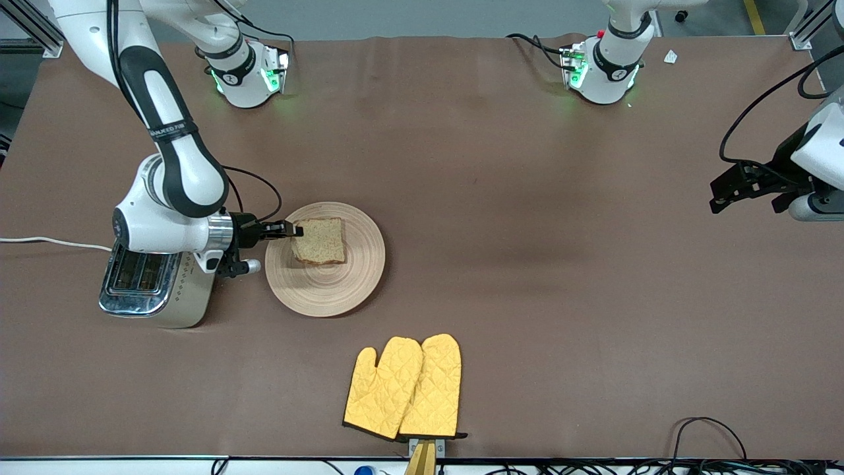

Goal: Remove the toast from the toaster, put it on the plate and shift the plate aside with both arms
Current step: 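Lower the toast onto the wooden plate and open the right gripper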

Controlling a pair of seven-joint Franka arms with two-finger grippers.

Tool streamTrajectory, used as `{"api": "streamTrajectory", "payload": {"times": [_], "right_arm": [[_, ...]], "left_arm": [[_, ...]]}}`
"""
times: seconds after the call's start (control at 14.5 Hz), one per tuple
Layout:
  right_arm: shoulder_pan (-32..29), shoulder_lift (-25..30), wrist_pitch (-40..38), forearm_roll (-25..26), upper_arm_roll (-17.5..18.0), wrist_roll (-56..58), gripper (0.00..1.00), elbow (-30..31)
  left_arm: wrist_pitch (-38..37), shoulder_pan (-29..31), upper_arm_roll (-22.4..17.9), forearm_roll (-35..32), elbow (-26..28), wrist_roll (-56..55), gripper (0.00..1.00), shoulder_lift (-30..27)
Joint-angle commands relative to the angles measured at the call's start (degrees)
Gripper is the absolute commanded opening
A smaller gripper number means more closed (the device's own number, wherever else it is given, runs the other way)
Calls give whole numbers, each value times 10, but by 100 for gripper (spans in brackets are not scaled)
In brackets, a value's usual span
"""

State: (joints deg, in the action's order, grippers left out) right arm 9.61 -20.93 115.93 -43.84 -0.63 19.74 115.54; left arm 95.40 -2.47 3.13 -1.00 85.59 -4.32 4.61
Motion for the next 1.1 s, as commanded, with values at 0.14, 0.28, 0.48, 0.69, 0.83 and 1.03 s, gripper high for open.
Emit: {"api": "streamTrajectory", "payload": {"times": [0.14, 0.28, 0.48, 0.69, 0.83, 1.03], "right_arm": [[-6, 3, -2, 19, 4, 11, 1, 22], [-8, -2, -2, 36, 4, 11, 1, 21], [-15, -8, -1, 63, 2, 11, 2, 21], [-24, -10, -2, 69, 3, 12, 5, 19], [-29, -14, -3, 70, 3, 12, 49, 18], [-27, -17, -1, 85, 3, 8, 91, 14]], "left_arm": [[-7, 1, 5, -10, -3, -11, 100, -2], [-7, 1, 5, -10, -2, -11, 100, -2], [-7, 1, 5, -10, -2, -11, 100, -2], [-7, 1, 5, -10, -2, -11, 100, -2], [-7, 1, 5, -10, -2, -11, 100, -2], [-7, 2, 5, -10, -2, -11, 100, -2]]}}
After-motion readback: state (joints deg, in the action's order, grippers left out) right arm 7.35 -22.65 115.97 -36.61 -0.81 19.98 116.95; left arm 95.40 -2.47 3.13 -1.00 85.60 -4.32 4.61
